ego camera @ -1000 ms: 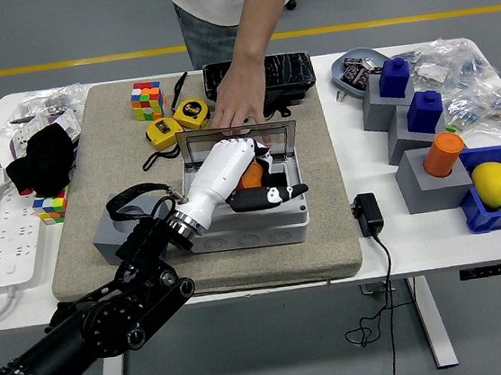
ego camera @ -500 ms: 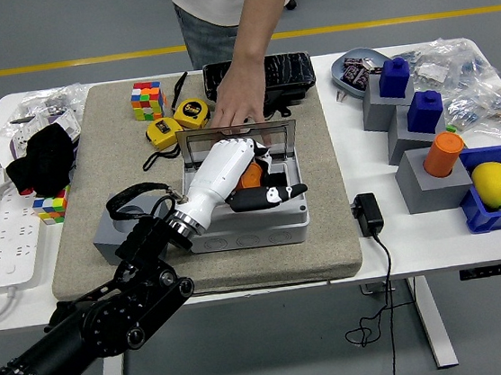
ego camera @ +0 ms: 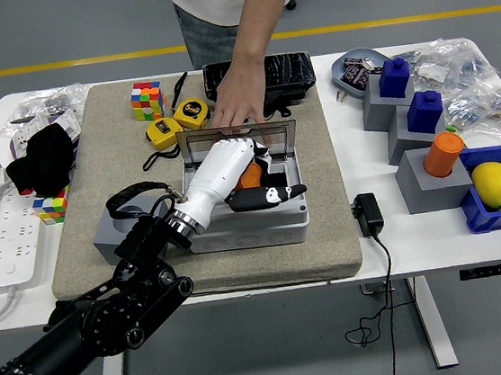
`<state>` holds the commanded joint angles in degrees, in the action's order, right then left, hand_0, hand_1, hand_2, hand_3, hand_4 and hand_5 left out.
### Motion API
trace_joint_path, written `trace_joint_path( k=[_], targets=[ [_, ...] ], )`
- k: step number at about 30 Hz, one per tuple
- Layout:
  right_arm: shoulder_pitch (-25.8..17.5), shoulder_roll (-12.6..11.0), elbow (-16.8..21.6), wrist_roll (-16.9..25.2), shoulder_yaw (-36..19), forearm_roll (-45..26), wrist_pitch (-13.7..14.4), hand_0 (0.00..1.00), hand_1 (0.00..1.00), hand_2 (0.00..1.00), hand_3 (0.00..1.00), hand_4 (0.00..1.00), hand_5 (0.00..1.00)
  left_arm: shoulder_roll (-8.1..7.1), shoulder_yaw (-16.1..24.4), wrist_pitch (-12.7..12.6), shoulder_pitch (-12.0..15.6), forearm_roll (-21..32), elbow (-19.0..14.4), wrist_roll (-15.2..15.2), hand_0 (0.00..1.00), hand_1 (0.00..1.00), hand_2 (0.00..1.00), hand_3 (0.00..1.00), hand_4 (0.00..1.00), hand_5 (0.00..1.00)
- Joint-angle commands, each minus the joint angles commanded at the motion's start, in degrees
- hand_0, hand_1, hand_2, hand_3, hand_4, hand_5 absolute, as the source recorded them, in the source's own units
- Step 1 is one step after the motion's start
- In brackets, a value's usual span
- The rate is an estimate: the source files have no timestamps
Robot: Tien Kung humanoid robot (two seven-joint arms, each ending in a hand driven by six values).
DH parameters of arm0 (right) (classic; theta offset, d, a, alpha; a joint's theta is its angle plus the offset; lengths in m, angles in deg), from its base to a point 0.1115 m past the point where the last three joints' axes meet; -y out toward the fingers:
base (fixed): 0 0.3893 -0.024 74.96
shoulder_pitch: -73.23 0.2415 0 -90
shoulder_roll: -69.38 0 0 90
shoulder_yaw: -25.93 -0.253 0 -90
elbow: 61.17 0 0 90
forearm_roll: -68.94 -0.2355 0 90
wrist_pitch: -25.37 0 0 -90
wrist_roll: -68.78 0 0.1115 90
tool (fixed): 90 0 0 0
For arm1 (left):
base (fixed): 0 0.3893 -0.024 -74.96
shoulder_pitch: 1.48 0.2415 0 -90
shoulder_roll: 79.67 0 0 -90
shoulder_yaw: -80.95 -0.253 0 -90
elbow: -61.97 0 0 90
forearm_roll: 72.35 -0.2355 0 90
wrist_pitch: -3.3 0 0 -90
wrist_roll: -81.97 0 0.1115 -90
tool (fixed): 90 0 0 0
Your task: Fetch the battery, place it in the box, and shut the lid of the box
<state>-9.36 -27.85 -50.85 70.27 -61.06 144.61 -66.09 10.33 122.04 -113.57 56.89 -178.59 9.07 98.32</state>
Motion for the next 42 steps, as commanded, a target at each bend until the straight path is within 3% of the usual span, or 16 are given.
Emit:
trace_joint_path(
  k=[5, 6, 20, 27, 33, 42],
  targets=[
    [0.0, 0.0, 0.0, 0.0, 0.1, -0.1, 0.0, 0.882, 0.788, 0.761, 0.791, 0.998, 0.998, 0.0, 0.1, 0.3, 0.1, -0.2, 0.0, 0.0, 0.444, 0.323, 0.445, 0.447, 0.998, 0.803],
    [0.0, 0.0, 0.0, 0.0, 0.2, -0.1, 0.0, 0.881, 0.788, 0.761, 0.791, 0.998, 0.998, 0.0, 0.1, 0.3, 0.1, -0.3, 0.0, 0.0, 0.462, 0.398, 0.48, 0.471, 0.998, 0.806],
    [-0.1, 0.0, 0.0, 0.0, 0.1, -0.2, 0.0, 0.88, 0.788, 0.761, 0.791, 0.998, 0.998, 0.0, -0.2, 0.1, 0.2, -1.2, -1.0, -0.2, 0.459, 0.404, 0.484, 0.472, 0.998, 0.81],
    [-0.2, -0.1, 0.0, 0.0, 0.0, -0.1, 0.0, 0.881, 0.788, 0.762, 0.79, 0.998, 0.998, 0.0, -0.5, 0.2, 0.4, -2.3, -4.5, -0.6, 0.46, 0.395, 0.483, 0.47, 0.998, 0.811],
    [-0.2, -0.1, 0.0, 0.0, 0.0, -0.2, 0.0, 0.88, 0.788, 0.762, 0.791, 0.998, 0.998, 0.0, -0.9, -0.3, 0.8, -3.9, -9.8, -0.9, 0.46, 0.388, 0.482, 0.469, 0.998, 0.812],
    [-0.1, 0.0, 0.0, 0.1, -0.2, -0.2, 0.0, 0.879, 0.788, 0.761, 0.79, 0.998, 0.998, 0.0, 0.0, -2.1, 0.6, -4.1, -12.5, -0.5, 0.444, 0.374, 0.475, 0.467, 0.998, 0.812]
  ],
)
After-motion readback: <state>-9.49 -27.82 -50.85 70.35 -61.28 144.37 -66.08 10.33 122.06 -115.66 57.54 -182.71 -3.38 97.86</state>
